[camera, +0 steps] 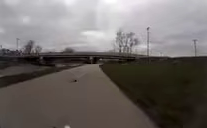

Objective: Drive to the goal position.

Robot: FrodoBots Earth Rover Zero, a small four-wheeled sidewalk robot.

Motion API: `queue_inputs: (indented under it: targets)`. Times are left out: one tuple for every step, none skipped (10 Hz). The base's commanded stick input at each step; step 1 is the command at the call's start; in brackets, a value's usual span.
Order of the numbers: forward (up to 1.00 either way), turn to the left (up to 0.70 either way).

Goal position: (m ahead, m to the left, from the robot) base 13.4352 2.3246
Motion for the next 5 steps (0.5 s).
queue_inputs:
  targets:
    - [1.0,0.06]
    - [1.0,0.14]
    - [1.0,0.21]
    - [1.0,0.29]
    - [1.0,0.36]
